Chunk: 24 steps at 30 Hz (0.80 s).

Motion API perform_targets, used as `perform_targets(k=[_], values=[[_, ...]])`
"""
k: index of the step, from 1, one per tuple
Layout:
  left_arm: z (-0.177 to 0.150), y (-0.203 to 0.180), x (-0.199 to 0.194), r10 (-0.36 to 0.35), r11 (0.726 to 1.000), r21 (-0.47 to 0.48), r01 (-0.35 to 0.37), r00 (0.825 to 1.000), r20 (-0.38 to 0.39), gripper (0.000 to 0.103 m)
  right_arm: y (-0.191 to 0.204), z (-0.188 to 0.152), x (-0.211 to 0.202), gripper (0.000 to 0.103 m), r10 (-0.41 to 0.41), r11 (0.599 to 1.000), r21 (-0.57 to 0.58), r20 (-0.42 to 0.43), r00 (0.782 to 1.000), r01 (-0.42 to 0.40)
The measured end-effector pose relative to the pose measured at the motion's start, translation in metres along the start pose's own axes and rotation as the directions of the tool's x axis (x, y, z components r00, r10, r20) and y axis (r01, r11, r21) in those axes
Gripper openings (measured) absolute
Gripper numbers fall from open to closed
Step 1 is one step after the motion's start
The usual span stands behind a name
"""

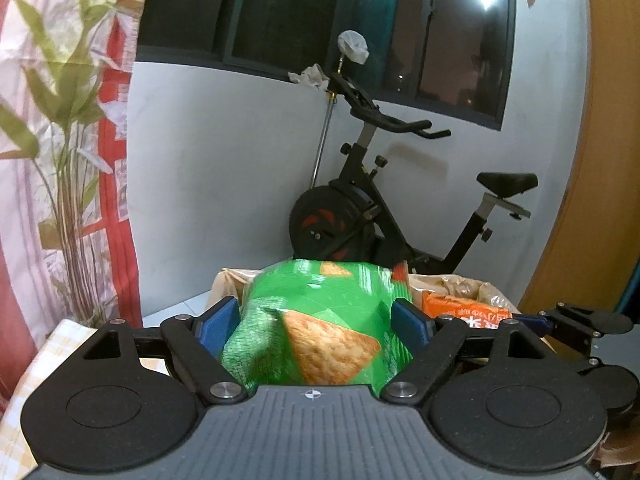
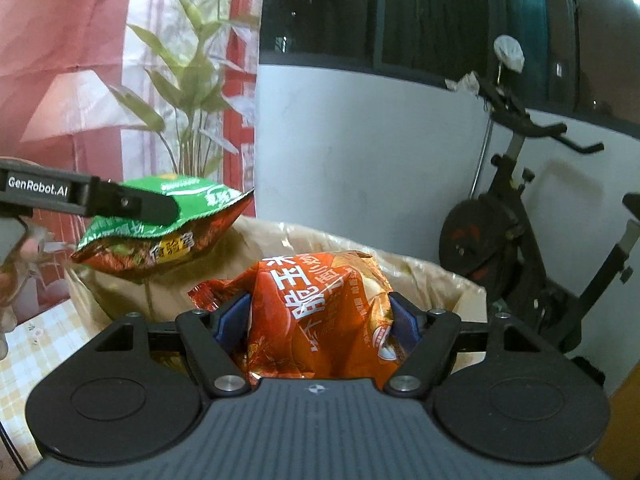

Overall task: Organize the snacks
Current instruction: 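Lift both bags over the box and open both tools to drop them in, then grasp the green-and-white rice-cracker bag with the right tool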

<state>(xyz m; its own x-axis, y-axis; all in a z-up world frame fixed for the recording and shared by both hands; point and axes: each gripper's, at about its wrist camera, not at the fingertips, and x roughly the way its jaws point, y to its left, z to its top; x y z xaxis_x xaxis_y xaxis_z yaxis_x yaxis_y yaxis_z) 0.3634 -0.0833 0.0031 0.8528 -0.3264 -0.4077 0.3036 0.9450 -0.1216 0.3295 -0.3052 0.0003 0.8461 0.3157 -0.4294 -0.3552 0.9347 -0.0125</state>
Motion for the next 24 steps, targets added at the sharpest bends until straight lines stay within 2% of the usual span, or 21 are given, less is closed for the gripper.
perform_targets(k=[5, 7, 9, 19, 24], values=[[0.003, -0.002, 0.011, -0.022, 1.0, -0.013, 0.022, 0.999, -0.028, 0.085, -0.003, -0.004, 0.005, 0.079, 0.004, 1.0, 0.03, -0.027, 1.0, -0.003], [0.003, -0.003, 0.009, -0.016, 1.0, -0.009, 0.016, 0.999, -0.028, 0.085, -0.006, -0.003, 0.002, 0.084, 0.004, 0.999, 0.05, -0.024, 1.0, -0.003], [0.002, -0.003, 0.003, -0.02, 1.0, -0.01, 0.02, 0.999, -0.027, 0.085, -0.007, -0.003, -0.003, 0.084, -0.002, 0.997, 0.073, -0.021, 1.0, 0.003], [-0.009, 0.015, -0.055, 0.014, 1.0, -0.018, -0.015, 0.999, -0.03, 0.085, 0.01, -0.005, -0.053, 0.084, -0.009, 0.994, 0.113, 0.015, 1.0, 0.007], [-0.023, 0.022, -0.087, 0.024, 0.999, -0.032, -0.025, 0.999, -0.038, 0.085, 0.024, -0.017, -0.083, 0.096, 0.004, 0.989, 0.149, 0.058, 0.998, -0.013]])
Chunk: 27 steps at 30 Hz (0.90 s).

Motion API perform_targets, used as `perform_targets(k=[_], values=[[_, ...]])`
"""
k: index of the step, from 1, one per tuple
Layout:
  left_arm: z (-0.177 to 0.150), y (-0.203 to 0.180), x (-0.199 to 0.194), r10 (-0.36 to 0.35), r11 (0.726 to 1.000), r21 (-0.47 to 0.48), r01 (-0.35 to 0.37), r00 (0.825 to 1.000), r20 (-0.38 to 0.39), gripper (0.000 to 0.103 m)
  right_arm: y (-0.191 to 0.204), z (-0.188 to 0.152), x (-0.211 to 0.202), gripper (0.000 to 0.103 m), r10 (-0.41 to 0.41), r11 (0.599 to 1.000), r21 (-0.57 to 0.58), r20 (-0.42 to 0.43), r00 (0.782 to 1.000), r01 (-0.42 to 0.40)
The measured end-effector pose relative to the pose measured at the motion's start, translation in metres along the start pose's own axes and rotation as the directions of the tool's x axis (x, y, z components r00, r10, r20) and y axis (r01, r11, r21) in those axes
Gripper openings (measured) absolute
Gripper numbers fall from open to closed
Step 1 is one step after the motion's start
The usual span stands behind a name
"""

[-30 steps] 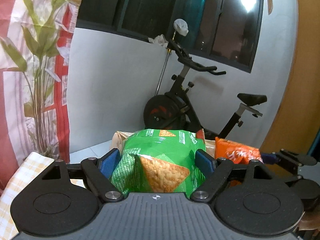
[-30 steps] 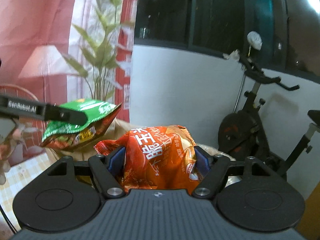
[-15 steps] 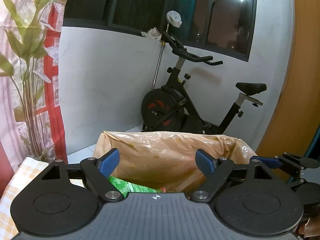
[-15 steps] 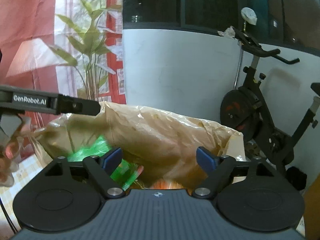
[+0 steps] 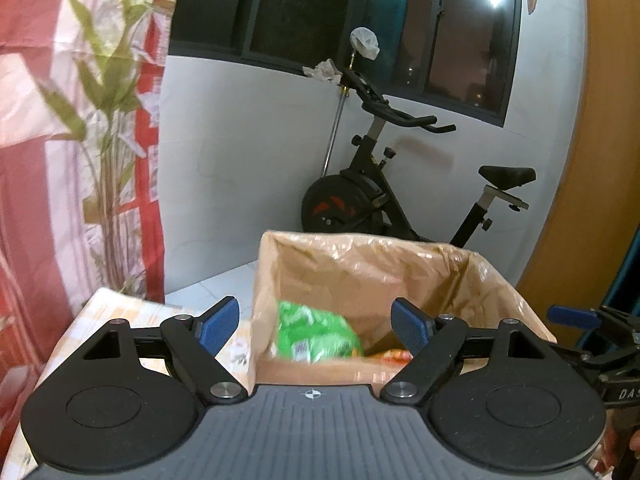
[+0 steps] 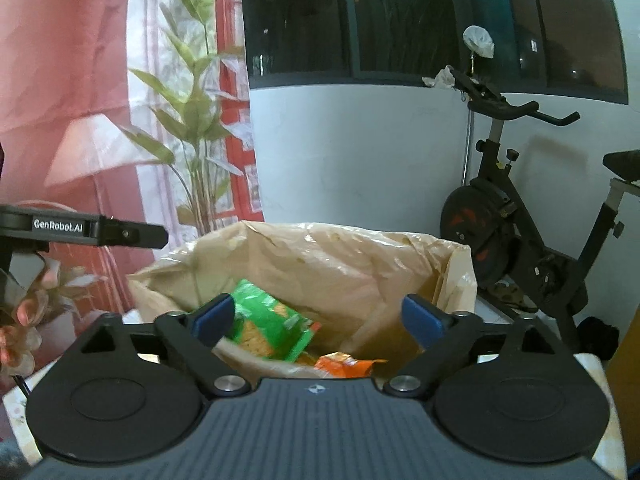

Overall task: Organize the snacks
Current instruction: 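Grasp the green-and-white rice-cracker bag with the right tool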

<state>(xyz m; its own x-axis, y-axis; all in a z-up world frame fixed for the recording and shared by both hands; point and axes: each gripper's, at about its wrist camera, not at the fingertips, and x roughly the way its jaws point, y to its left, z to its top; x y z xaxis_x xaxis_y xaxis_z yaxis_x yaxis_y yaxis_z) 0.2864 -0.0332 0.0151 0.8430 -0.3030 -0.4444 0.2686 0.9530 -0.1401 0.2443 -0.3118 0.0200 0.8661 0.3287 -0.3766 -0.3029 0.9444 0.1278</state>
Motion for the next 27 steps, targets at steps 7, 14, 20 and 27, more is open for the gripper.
perform_targets(k=[7, 14, 20, 27], values=[[-0.034, 0.011, -0.03, 0.0, 0.999, -0.035, -0.001, 1.0, -0.026, 0.085, 0.016, -0.025, -0.031, 0.102, -0.021, 0.997, 0.08, 0.014, 1.0, 0.02], [-0.085, 0.017, -0.039, 0.001, 0.996, -0.094, -0.01, 0.995, -0.099, 0.084, 0.044, -0.067, -0.046, 0.103, -0.074, 0.997, 0.026, 0.02, 0.997, 0.073], [-0.126, 0.021, -0.039, 0.031, 0.993, -0.103, -0.049, 0.985, -0.171, 0.083, 0.053, -0.098, -0.047, 0.103, -0.107, 0.994, 0.027, -0.028, 0.994, 0.108], [-0.173, 0.016, -0.034, 0.022, 0.993, -0.104, -0.056, 0.951, -0.308, 0.083, 0.046, -0.13, -0.052, 0.103, -0.203, 0.974, 0.081, -0.109, 0.973, 0.212]])
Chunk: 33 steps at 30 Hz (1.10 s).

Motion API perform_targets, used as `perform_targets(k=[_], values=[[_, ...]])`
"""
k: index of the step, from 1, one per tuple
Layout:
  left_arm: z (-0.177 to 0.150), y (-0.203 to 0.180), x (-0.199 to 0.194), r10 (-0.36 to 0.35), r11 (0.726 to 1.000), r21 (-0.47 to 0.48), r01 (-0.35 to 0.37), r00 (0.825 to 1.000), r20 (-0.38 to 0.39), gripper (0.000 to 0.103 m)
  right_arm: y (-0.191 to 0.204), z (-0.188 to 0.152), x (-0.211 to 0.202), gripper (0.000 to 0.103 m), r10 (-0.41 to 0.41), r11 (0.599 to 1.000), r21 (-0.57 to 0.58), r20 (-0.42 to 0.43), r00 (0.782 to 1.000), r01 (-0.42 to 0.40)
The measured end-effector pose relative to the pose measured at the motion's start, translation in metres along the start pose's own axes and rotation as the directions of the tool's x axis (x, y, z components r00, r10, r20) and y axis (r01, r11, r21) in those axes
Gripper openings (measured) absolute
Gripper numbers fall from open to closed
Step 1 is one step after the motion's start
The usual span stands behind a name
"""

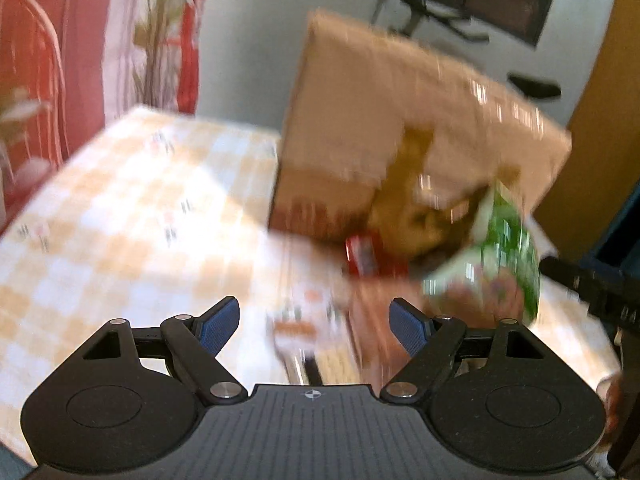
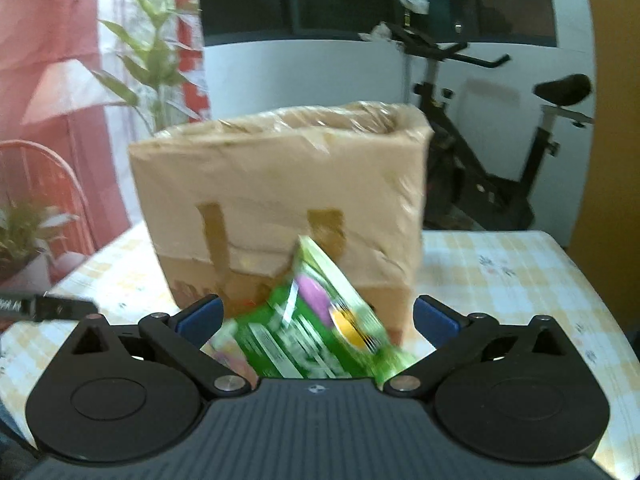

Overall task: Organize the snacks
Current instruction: 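Grasp the green-and-white rice-cracker bag with the right tool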

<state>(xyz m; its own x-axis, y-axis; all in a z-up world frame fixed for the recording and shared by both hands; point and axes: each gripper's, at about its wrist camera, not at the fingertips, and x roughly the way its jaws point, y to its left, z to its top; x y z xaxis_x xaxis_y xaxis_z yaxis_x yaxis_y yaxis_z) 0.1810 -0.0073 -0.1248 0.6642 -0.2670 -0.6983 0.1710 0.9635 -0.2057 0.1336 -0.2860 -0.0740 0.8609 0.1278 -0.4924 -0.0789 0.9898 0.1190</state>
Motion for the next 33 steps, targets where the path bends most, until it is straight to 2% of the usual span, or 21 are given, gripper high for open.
perform_targets(k=[3, 7, 11, 16, 20, 26, 27, 30, 33], values=[[-0.009, 0.002, 0.011, -0.005, 1.0, -0.009, 0.005, 0.998, -0.067, 0.083, -0.001, -0.016, -0.003, 0.103, -0.019, 1.0, 0.022, -0.013, 1.0, 0.019], [-0.016, -0.002, 0.021, -0.01, 1.0, 0.006, 0.011, 0.994, -0.107, 0.083, 0.001, -0.025, 0.0, 0.103, 0.001, 1.0, 0.025, -0.071, 0.997, 0.001], [-0.022, -0.009, 0.028, -0.019, 1.0, 0.02, 0.022, 0.988, -0.151, 0.083, 0.001, -0.025, -0.002, 0.103, 0.003, 1.0, 0.029, -0.052, 0.999, -0.001], [-0.031, -0.017, 0.039, -0.004, 0.999, 0.053, 0.014, 0.983, -0.185, 0.083, -0.003, -0.023, -0.001, 0.103, 0.002, 0.999, 0.05, -0.054, 0.999, 0.001], [-0.033, -0.014, 0.047, 0.01, 0.999, 0.037, -0.002, 0.976, -0.217, 0.08, -0.001, -0.024, 0.0, 0.102, 0.006, 0.999, 0.047, -0.06, 0.998, -0.003], [-0.031, -0.018, 0.049, 0.025, 0.998, 0.068, -0.011, 0.978, -0.208, 0.081, -0.002, -0.025, 0.001, 0.101, -0.002, 0.999, 0.05, -0.066, 0.998, 0.005], [-0.031, -0.018, 0.049, 0.035, 0.997, 0.071, -0.021, 0.979, -0.2, 0.079, -0.002, -0.026, 0.002, 0.101, -0.002, 0.999, 0.05, -0.07, 0.998, 0.005], [-0.03, -0.013, 0.046, 0.084, 0.996, 0.058, -0.074, 0.981, -0.176, 0.054, -0.001, -0.026, 0.003, 0.1, 0.011, 0.999, 0.042, -0.073, 0.997, -0.008], [-0.025, -0.003, 0.042, 0.1, 0.995, 0.007, -0.1, 0.982, -0.159, 0.053, 0.001, -0.026, 0.002, 0.1, 0.027, 0.999, 0.032, -0.077, 0.997, -0.024]])
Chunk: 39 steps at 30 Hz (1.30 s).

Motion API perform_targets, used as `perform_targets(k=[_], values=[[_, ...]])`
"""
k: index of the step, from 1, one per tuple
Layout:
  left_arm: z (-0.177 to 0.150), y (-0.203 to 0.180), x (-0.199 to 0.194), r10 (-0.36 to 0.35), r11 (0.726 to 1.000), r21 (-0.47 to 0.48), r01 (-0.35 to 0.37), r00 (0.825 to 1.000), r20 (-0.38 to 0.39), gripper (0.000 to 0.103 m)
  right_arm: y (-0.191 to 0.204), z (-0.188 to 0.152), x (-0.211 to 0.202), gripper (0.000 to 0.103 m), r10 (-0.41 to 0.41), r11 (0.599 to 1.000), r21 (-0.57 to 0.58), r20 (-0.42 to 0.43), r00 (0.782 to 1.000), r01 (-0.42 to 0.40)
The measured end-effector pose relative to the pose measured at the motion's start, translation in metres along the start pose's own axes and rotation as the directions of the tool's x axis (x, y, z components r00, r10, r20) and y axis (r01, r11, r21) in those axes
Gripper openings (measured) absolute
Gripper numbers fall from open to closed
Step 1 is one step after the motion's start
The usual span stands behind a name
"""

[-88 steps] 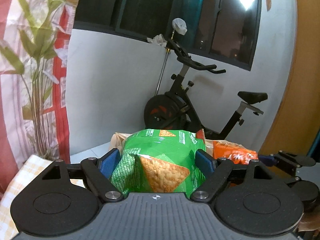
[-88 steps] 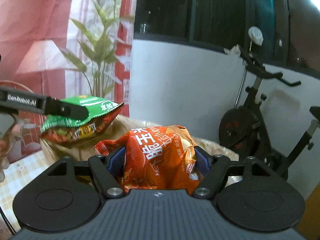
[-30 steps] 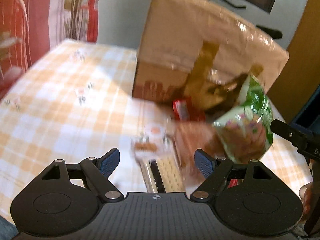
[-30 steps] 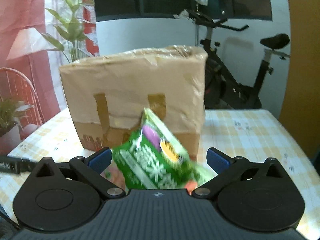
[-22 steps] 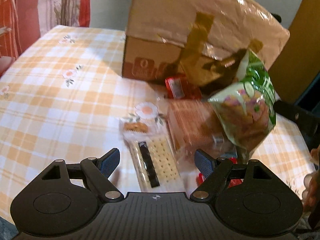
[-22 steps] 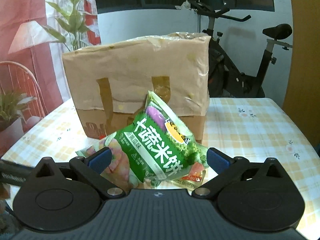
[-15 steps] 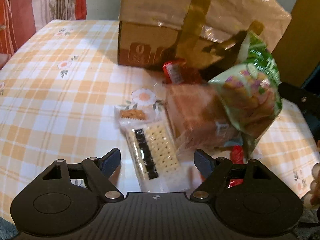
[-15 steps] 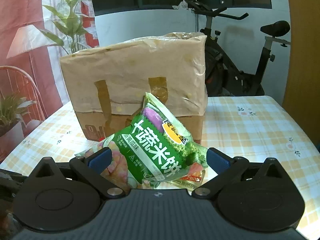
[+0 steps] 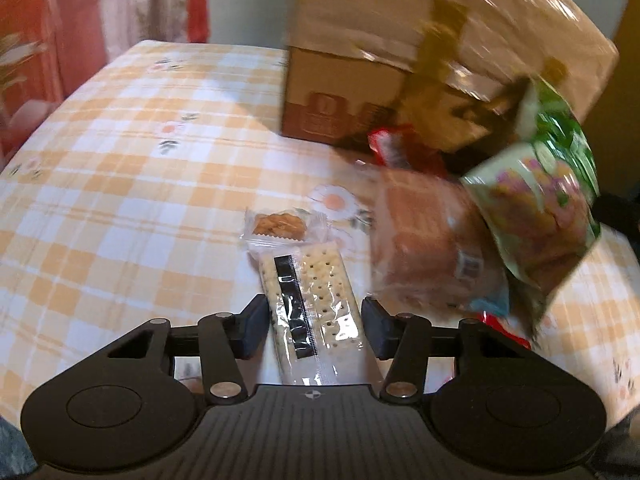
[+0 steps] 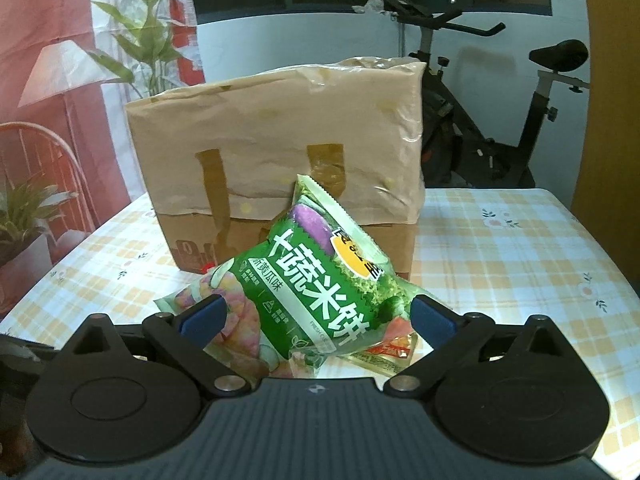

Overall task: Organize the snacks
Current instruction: 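Grasp the green-and-white rice-cracker bag with the right tool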

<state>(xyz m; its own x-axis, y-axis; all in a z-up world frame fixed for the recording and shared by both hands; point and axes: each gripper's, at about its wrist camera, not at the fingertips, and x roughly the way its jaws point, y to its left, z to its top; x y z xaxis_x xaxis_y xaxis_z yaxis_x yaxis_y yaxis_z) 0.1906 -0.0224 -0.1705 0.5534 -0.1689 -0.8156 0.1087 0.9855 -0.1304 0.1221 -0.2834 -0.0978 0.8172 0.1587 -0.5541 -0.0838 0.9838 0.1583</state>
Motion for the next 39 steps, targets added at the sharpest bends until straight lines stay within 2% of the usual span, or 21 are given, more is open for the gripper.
perform_targets(k=[9, 17, 22, 24, 26, 30, 34, 39], values=[[0.006, 0.011, -0.013, 0.028, 0.998, -0.064, -0.024, 0.997, 0.074, 0.052, -0.002, -0.001, 0.007, 0.1, 0.051, 0.998, 0.048, -0.051, 0.997, -0.049], [0.011, 0.017, -0.019, 0.025, 0.996, -0.088, -0.013, 0.991, 0.131, 0.052, -0.015, 0.007, 0.021, 0.101, 0.156, 0.971, 0.202, -0.125, 0.98, -0.128], [0.011, 0.018, -0.022, 0.012, 0.996, -0.091, 0.002, 0.987, 0.159, 0.052, -0.028, 0.026, 0.04, 0.101, 0.205, 0.922, 0.361, -0.148, 0.968, -0.14], [0.011, 0.019, -0.022, 0.007, 0.996, -0.093, 0.008, 0.987, 0.163, 0.052, -0.035, 0.033, 0.047, 0.101, 0.199, 0.889, 0.443, -0.14, 0.97, -0.118], [0.011, 0.02, -0.022, 0.004, 0.995, -0.094, 0.012, 0.987, 0.163, 0.052, -0.037, 0.037, 0.053, 0.101, 0.174, 0.875, 0.477, -0.138, 0.975, -0.089], [0.011, 0.022, -0.023, 0.002, 0.995, -0.1, 0.016, 0.985, 0.173, 0.052, -0.019, 0.039, 0.065, 0.101, 0.126, 0.931, 0.362, -0.202, 0.971, -0.046], [0.011, 0.022, -0.021, -0.001, 0.994, -0.104, 0.019, 0.985, 0.172, 0.052, 0.008, 0.028, 0.062, 0.101, 0.059, 0.988, 0.151, -0.207, 0.977, -0.027], [0.012, 0.019, -0.021, -0.011, 0.995, -0.093, 0.028, 0.985, 0.174, 0.052, 0.024, 0.015, 0.059, 0.1, 0.021, 1.0, -0.015, -0.206, 0.978, -0.025]])
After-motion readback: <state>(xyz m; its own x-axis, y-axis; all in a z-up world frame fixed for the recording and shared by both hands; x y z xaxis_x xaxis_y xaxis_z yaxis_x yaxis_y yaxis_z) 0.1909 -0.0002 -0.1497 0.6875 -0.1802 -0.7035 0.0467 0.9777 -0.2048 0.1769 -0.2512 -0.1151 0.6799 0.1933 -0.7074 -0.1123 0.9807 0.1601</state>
